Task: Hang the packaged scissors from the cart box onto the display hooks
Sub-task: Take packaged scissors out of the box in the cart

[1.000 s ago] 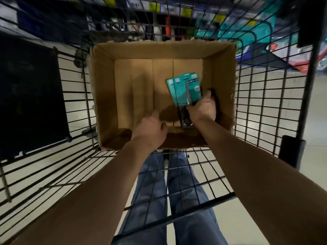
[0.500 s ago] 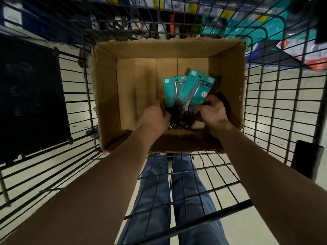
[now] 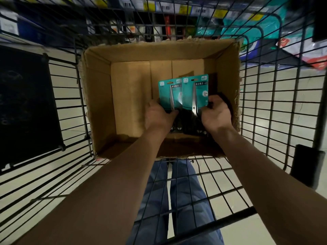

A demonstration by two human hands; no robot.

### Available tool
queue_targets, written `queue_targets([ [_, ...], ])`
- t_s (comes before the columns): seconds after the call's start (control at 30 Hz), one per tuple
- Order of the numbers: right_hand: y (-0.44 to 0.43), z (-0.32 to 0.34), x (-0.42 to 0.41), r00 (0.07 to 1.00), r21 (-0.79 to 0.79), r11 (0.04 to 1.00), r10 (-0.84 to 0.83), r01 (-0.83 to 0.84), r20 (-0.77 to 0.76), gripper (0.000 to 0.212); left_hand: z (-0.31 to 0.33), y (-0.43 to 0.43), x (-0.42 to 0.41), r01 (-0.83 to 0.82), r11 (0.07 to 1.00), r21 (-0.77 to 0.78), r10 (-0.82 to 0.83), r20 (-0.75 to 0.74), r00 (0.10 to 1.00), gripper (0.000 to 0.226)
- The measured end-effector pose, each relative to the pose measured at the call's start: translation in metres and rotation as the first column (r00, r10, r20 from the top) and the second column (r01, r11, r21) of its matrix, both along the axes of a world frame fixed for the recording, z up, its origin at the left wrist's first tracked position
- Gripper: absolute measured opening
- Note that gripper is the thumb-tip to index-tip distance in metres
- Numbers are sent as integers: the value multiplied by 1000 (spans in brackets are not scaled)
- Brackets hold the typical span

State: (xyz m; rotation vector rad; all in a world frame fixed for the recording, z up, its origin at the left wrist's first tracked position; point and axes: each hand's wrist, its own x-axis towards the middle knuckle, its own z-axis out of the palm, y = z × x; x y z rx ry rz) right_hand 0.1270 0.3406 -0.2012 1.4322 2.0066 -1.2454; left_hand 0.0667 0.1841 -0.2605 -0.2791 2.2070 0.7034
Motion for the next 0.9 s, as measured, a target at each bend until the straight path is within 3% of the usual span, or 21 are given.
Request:
queue_targets([
  [0.1, 0, 5, 2, 1000, -6, 1000, 15, -15, 18, 34, -11, 2, -1, -16, 999, -29, 17, 8, 1000, 104],
  [0.3, 1, 21, 1, 999, -43, 998, 43, -43, 3, 36, 14, -1, -10, -73, 997, 35, 72, 43, 996, 39],
  [0.47, 3, 46, 4, 996, -127, 992, -19, 8, -84, 23, 55, -22, -11, -8, 996, 93, 7, 11, 1000, 35],
  [0.67, 3, 114, 3, 987, -146, 989, -7, -17, -160, 13, 143, -54, -20, -73, 994, 84, 76, -33, 997, 18],
  [0.73, 1, 139, 5, 979, -184, 983, -25, -13, -201, 9, 178, -62, -20, -131, 980, 147, 136, -27, 990, 6],
  [0.8, -2, 166, 7, 972, -187, 982, -13, -32, -234, 9, 217, -66, -19, -236, 943, 236, 244, -4, 970, 15],
  [0.9, -5, 203, 13, 952, -216, 976, -61, -5, -299, 16, 272, -66, -8, -220, 926, 308, 253, -72, 965, 20],
])
